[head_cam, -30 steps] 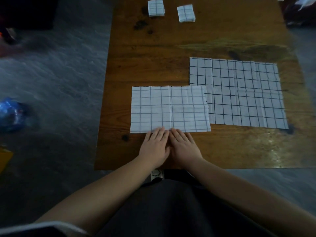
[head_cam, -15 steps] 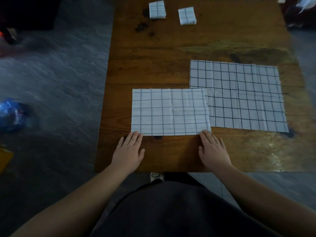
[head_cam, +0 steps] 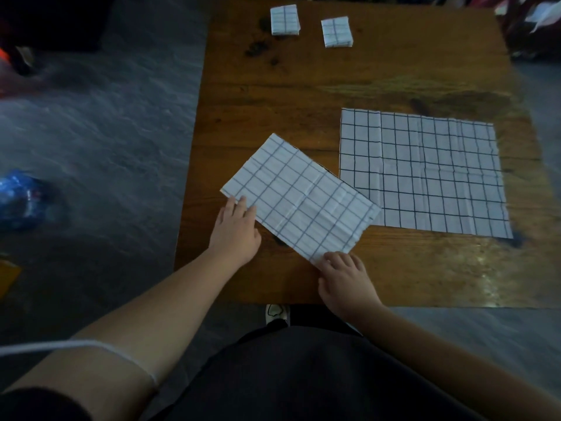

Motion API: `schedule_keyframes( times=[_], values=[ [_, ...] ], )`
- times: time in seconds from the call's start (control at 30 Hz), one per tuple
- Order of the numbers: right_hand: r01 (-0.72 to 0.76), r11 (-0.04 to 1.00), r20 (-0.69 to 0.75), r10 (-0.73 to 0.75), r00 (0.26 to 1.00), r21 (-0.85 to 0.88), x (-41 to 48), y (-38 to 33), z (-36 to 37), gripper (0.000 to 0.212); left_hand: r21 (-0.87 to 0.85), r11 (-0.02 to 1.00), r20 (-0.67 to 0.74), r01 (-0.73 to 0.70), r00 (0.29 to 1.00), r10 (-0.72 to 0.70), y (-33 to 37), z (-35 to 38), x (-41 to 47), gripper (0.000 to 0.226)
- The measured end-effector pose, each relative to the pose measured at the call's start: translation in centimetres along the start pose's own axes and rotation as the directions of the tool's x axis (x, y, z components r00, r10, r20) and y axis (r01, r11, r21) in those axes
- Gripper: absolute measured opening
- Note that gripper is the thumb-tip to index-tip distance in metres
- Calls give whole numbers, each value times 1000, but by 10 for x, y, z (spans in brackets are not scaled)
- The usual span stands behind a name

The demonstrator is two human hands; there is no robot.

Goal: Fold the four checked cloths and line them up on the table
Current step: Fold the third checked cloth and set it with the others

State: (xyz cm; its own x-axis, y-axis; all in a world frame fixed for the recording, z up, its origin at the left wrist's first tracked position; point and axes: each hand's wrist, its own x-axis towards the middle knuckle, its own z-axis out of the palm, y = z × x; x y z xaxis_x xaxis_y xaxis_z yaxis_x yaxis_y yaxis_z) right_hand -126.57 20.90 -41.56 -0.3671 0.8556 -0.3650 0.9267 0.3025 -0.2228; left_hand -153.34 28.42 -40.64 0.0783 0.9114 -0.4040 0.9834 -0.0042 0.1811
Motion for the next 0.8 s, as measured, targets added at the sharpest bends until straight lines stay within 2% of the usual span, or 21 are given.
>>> schedule_keyframes(
  times=[0.17,0.43,0.5,0.6,0.7,0.8],
  values=[
    [153,988,86,-151,985,-25,10,-42,5,50,-163,971,-42,-173,985,168,19,19,-46,55],
    [323,933,169,-348,922,157,12,-83,14,62,-246,957,-53,-157,988,148,-8,58,-91,53],
    [278,932,126,-313,941,232,10,-78,11,58,-251,951,-77,-181,983,167,-14,64,-98,52],
    [140,952,56,-160,985,273,11,-61,4,51,-224,954,-66,-199,980,188,-17,72,-106,51],
    [75,975,31,-84,996,211,14,-36,1,51,-203,958,-86,-204,978,190,-19,77,-109,49],
    [58,991,70,-67,995,117,10,-20,1,52,-188,957,-104,-220,974,204,-21,78,-111,42]
  ],
)
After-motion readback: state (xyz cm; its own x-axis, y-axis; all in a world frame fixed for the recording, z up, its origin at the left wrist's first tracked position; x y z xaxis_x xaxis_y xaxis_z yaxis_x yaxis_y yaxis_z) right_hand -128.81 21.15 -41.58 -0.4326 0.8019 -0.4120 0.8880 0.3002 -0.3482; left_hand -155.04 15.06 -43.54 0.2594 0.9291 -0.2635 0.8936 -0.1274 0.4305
